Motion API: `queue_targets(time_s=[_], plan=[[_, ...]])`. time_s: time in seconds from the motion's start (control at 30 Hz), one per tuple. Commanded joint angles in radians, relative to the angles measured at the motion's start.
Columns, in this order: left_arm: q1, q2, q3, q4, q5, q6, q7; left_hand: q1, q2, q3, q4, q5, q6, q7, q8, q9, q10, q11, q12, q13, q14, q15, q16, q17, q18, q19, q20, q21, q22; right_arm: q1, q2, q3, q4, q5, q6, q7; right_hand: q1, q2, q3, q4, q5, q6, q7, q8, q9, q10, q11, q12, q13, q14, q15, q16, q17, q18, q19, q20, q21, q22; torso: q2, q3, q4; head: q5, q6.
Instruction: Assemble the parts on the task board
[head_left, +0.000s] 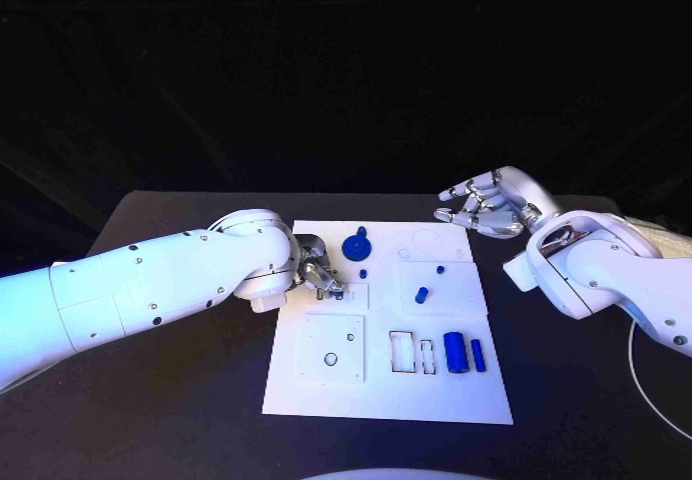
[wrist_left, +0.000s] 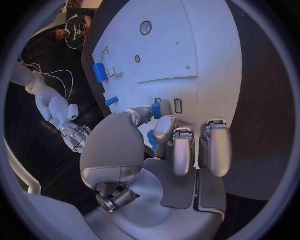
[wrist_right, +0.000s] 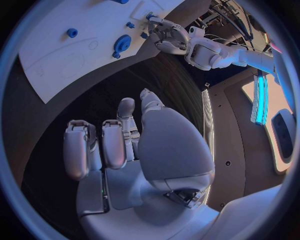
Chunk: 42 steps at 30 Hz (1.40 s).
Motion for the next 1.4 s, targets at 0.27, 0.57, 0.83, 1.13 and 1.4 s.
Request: queue_targets(time_s=[0.27, 0.57, 0.83, 1.13, 1.4], plan=[[-0.004, -0.001, -0.002, 0.002, -0.005, 0.063, 0.002, 0.004, 0.007, 0.163, -0.183, 0.003, 0.002, -0.005, -0.002, 0.002, 0.007, -0.001, -0.004, -0.001, 0.107, -0.002, 0.003, 0.263, -0.019, 0.050, 0.001, 0.002, 0.163, -0.001, 0.003, 0.000, -0.002, 0.006, 0.015, 0.011, -0.004, 0.000, -0.006, -0.001, 0.007, 0.007, -0.003, 0.007, 0.001, -0.005, 0.001, -0.004, -0.001, 0.046, -0.001, -0.006, -0.001, 0.015, -0.008, -0.002, -0.004, -0.001, 0.000, -0.0005, 0.0003, -0.002, -0.002], [-0.004, -0.003, -0.002, 0.003, -0.005, 0.067, 0.002, 0.004, 0.006, 0.163, -0.186, 0.003, 0.003, -0.005, -0.003, 0.002, 0.009, -0.001, -0.002, 0.001, 0.107, -0.001, 0.003, 0.263, -0.019, 0.050, 0.001, 0.002, 0.164, -0.001, 0.003, 0.000, -0.003, 0.006, 0.018, 0.011, -0.013, 0.000, -0.015, 0.004, 0.022, 0.007, -0.004, 0.006, 0.001, -0.004, 0.001, -0.003, -0.004, 0.047, -0.001, -0.007, 0.000, 0.015, -0.008, -0.002, -0.005, -0.002, 0.000, -0.0002, 0.0005, -0.001, -0.003], [-0.004, 0.003, -0.002, -0.001, -0.007, 0.068, 0.000, 0.001, 0.008, 0.163, -0.187, 0.004, 0.006, -0.004, -0.004, 0.002, 0.012, -0.001, 0.002, 0.005, 0.107, -0.001, 0.003, 0.263, -0.019, 0.050, 0.001, 0.003, 0.164, -0.001, 0.003, 0.000, -0.002, 0.006, 0.019, 0.011, -0.014, 0.001, -0.016, 0.004, 0.024, 0.007, -0.004, 0.006, 0.001, -0.004, 0.001, -0.003, -0.005, 0.047, -0.001, -0.007, -0.001, 0.015, -0.008, -0.002, -0.006, -0.003, 0.000, 0.0005, -0.0001, 0.001, -0.006], [-0.003, 0.017, -0.002, -0.020, -0.003, 0.105, -0.004, -0.066, 0.022, 0.137, -0.188, 0.069, 0.035, -0.011, -0.015, 0.005, 0.032, -0.005, 0.022, 0.028, 0.107, -0.003, 0.003, 0.263, -0.022, 0.056, 0.000, 0.009, 0.174, -0.001, 0.002, 0.000, 0.004, 0.006, 0.023, 0.007, -0.015, 0.002, -0.017, 0.005, 0.029, 0.008, -0.004, 0.007, 0.001, -0.004, 0.000, -0.004, -0.006, 0.046, -0.001, -0.008, -0.001, 0.015, -0.008, -0.002, -0.006, -0.003, -0.001, 0.0015, 0.0002, 0.001, -0.010], [-0.003, 0.026, -0.002, -0.033, -0.008, 0.138, -0.008, -0.126, 0.029, 0.061, -0.172, 0.067, 0.058, -0.021, -0.030, 0.004, 0.033, -0.011, 0.013, 0.021, 0.107, -0.007, 0.003, 0.263, -0.021, 0.056, -0.002, 0.007, 0.175, -0.001, 0.002, 0.000, 0.006, 0.008, 0.015, 0.013, -0.013, 0.002, -0.018, 0.004, 0.035, 0.008, -0.004, 0.007, 0.001, -0.004, 0.000, -0.003, -0.006, 0.047, -0.001, -0.008, -0.001, 0.016, -0.009, -0.002, -0.007, -0.004, 0.000, 0.0018, -0.0015, -0.001, -0.013]])
